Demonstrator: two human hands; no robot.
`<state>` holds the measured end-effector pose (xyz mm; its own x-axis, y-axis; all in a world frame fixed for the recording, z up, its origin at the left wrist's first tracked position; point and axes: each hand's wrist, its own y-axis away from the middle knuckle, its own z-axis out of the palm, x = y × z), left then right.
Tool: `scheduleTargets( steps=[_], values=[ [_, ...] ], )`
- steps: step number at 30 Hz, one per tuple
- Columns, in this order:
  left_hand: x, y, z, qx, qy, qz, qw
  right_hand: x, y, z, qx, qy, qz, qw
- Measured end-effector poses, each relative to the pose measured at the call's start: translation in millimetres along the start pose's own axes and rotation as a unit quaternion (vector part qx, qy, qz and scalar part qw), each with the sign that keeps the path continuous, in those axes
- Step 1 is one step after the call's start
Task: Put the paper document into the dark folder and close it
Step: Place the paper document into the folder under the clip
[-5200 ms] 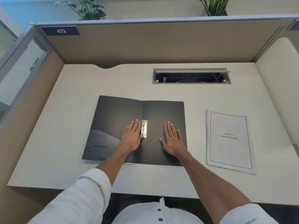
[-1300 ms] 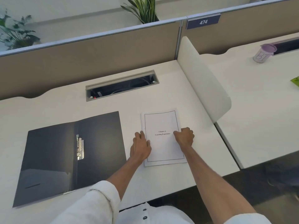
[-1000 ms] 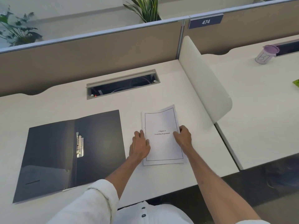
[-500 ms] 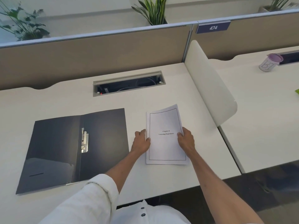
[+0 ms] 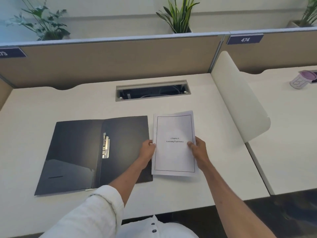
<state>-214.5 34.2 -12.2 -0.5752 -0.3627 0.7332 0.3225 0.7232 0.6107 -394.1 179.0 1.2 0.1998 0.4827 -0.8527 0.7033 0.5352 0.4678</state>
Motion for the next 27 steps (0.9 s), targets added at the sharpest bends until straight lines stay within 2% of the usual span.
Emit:
scheduleTargets(
  steps=[12, 21, 27],
  values=[
    [-41.2, -1.2, -115.4, 0.135, 0.058, -0.013, 0.989, -17.9, 14.3, 123.9, -0.087, 0.058, -0.006, 0.995],
    [-85.9, 1.3, -182.8, 0.153, -0.096, 0.033, 0.983, -17.9, 25.9, 185.7, -0.096, 0.058, 0.021, 0.993],
    [-103.3, 7.4, -207.4, 0.176, -0.182, 0.045, 0.966, -12.0, 24.0, 211.5, -0.086, 0.067, 0.027, 0.994]
  ],
)
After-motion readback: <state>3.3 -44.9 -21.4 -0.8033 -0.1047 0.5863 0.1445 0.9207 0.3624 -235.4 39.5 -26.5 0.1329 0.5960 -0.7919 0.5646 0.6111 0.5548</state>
